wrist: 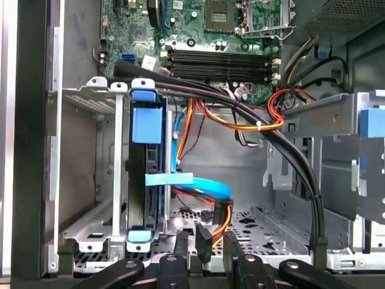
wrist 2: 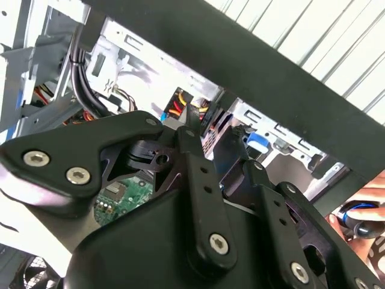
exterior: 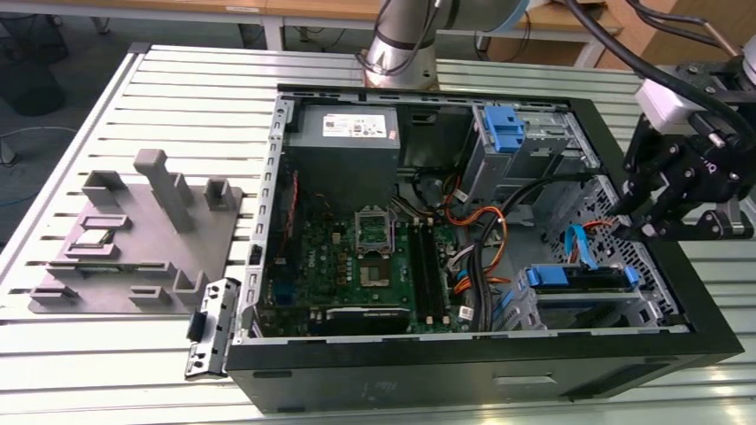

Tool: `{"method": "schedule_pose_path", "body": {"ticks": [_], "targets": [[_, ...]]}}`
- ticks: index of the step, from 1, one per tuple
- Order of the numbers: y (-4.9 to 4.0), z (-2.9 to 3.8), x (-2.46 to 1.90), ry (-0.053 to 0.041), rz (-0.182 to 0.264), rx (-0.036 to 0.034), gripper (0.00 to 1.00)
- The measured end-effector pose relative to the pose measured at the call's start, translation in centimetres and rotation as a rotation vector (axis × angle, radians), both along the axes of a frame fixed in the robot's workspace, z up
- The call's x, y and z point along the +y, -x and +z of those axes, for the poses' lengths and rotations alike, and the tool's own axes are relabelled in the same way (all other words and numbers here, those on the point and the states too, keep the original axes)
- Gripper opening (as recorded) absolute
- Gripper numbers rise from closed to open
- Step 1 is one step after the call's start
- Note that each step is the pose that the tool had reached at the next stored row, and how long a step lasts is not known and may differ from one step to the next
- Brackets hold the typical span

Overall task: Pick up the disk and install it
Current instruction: 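Insert the second disk wire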

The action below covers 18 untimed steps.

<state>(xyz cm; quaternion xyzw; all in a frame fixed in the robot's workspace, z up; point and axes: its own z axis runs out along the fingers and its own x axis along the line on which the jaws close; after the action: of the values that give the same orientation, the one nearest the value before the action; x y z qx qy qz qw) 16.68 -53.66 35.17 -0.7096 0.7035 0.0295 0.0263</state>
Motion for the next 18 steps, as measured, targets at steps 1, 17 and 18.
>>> {"method": "schedule_pose_path", "body": {"ticks": [1, 17, 18], "targets": [[-0.10, -0.02, 0.01, 0.0012, 0.000, 0.0000, 0.37], [-0.47, -0.58, 0.03, 0.0197, 0.000, 0.0055, 0.37], [-0.47, -0.58, 0.03, 0.0197, 0.000, 0.0055, 0.37]]}}
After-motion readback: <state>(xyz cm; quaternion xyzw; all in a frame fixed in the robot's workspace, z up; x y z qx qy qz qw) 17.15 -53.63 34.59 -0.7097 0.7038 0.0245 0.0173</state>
